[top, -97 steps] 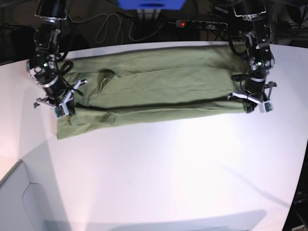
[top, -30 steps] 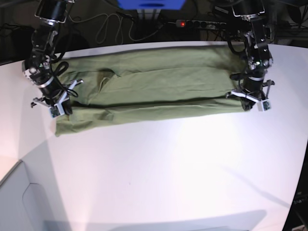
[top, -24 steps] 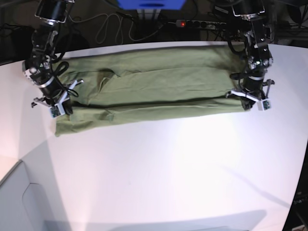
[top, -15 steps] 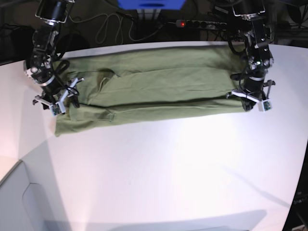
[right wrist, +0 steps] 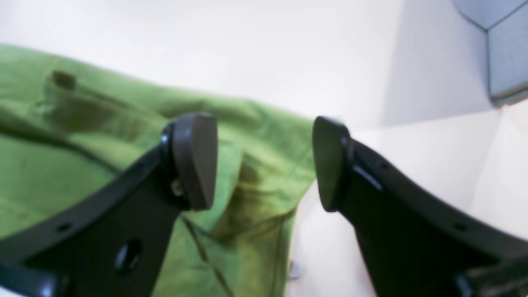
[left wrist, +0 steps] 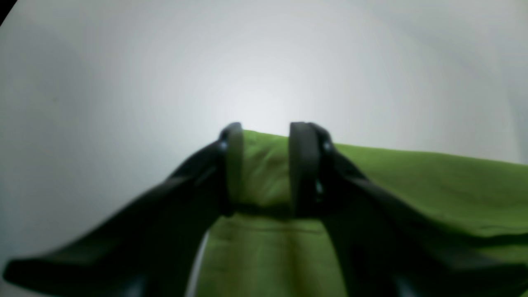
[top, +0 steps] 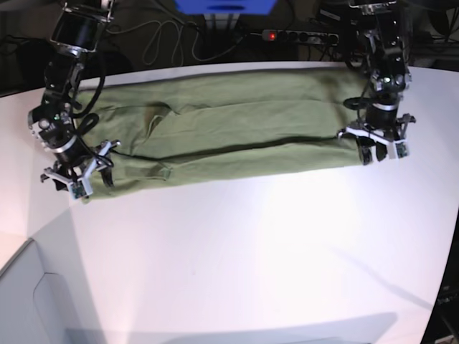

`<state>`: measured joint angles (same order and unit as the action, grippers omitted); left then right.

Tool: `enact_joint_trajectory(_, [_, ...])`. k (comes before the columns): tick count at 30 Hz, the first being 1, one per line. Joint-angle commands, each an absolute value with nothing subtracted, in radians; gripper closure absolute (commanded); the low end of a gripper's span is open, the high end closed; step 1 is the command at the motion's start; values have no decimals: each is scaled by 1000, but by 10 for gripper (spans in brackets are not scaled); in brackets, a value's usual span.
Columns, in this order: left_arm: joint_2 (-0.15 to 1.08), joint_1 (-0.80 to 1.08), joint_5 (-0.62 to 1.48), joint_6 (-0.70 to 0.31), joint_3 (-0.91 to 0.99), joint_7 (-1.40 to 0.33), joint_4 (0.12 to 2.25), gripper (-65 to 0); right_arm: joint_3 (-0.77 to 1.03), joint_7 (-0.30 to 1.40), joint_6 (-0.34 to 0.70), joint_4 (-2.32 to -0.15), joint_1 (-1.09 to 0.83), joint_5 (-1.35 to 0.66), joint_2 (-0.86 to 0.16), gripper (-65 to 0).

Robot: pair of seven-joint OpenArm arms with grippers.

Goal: Fold the T-shirt properly
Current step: 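Lower the folded edge onto the shirt and open the left gripper, then shift the right gripper along the folded sleeve edge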

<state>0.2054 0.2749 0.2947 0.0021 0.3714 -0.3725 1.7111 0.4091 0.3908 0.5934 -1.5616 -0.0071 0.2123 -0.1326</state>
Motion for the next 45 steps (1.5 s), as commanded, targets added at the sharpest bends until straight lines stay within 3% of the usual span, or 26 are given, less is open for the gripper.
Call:
enact_joint_trajectory(1, [216,274,297,8,394,-343,1732,-222,410,381,604,-1577,5,202,-142,-345])
enact_joint_trajectory(15, [217,272,297,8,410,-343,1722,-216,308,389,605,-1428,31,202,-142,-322])
enact_joint_trajectory(17, [217,272,297,8,410,-343,1722,-216,309,387,605,-1425,30,202,-143,-259])
enact_joint_trajectory(22, [219,272,297,8,410,-343,1690,-214,311,387,605,-1452,10,202,-147,0])
enact_joint_trajectory(33, [219,259,297,8,412,-343,1689,-214,311,384,647,-1669,-151,202,-147,-1])
enact_joint_trajectory(40, [219,257,297,8,412,-343,1689,-216,311,386,670,-1672,-211,205,-191,-3])
enact_joint_trajectory(42, [219,257,297,8,412,-343,1689,-216,311,387,670,-1672,-214,205,-202,-46])
enact_joint_trajectory(45, [217,257,297,8,412,-343,1689,-216,311,387,670,-1672,-220,205,-220,-174])
